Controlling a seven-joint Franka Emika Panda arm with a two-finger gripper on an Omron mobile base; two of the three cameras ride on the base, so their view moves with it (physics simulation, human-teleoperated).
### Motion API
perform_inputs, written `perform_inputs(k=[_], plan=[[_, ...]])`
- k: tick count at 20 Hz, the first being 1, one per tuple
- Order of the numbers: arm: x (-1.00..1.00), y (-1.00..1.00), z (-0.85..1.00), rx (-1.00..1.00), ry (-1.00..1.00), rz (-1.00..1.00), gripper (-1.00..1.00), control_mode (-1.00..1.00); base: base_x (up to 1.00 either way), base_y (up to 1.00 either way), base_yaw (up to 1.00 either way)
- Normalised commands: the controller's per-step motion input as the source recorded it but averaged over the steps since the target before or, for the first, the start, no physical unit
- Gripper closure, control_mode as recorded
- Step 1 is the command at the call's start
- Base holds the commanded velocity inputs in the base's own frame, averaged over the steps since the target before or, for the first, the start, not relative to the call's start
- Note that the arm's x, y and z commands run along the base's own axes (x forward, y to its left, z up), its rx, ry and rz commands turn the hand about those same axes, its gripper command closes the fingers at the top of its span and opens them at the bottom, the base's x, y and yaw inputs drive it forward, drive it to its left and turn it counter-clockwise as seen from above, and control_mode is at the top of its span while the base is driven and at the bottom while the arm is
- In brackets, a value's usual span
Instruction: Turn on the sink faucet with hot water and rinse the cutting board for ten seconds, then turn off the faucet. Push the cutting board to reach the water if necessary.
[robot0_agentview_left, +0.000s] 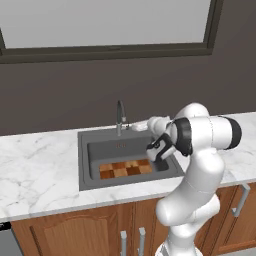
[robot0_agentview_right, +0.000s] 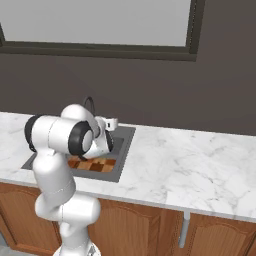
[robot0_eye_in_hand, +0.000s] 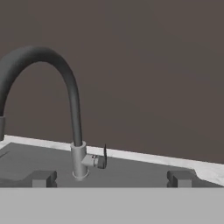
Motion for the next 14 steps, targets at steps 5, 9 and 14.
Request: perform_inputs(k=[5,9,14], plan=[[0.24,-0.07,-0.02,0.00,0.02,0.04,-1.00,-1.00,0.00,0.00,0.00],[0.25,-0.01,-0.13,0.00,0.00,0.03,-1.00,-1.00,0.00,0.00,0.00],[0.24,0.00,-0.36,0.00,0.00,0.01,-1.00,-1.00,0.00,0.00,0.00]])
